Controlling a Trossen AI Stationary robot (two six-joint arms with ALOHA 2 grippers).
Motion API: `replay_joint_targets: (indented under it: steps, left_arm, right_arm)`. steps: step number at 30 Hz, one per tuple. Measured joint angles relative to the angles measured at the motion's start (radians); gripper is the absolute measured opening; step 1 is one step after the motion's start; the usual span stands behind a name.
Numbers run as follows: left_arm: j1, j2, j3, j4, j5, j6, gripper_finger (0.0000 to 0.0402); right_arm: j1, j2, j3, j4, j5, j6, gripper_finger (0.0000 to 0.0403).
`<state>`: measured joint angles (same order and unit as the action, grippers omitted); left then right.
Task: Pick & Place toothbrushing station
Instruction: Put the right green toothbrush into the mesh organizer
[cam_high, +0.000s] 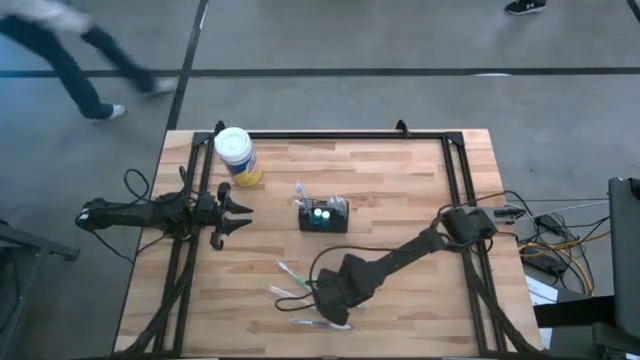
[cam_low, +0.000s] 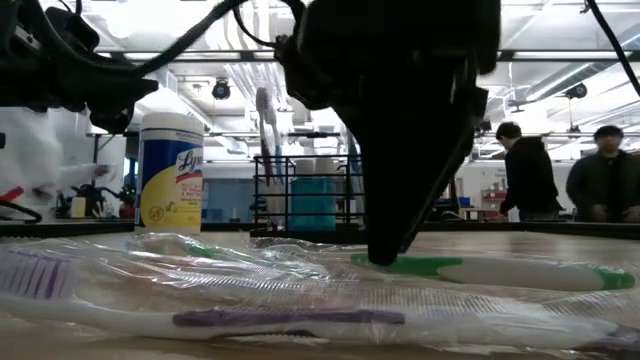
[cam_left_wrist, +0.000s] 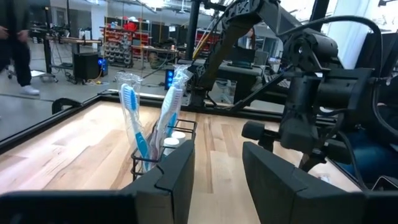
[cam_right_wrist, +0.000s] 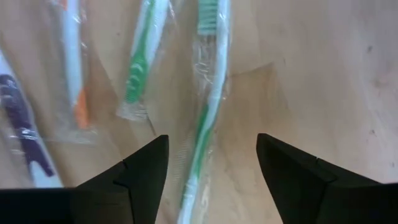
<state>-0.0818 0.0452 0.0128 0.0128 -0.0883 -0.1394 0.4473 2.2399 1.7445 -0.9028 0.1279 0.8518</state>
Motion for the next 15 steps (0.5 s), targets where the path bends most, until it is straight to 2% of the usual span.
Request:
replay_joint_targets:
  steps: [5,9,15]
  left_arm:
    - [0.000,0.002,-0.001,0.013,0.000,-0.007,0.0142]
    - [0.000,0.002,-0.001,0.013,0.008,-0.024,0.0142]
    - [0.000,0.002,-0.001,0.013,0.011,-0.019,0.0143]
  right_arm:
    - [0.000,-0.004,-0.025,0.000,-0.002,-0.021,0.0235]
    - [-0.010,-0.002,-0.066,0.020,-0.044,-0.033,0.0220]
    - [-0.015,-0.006,-0.122,0.078,-0.074,-0.070,0.0177]
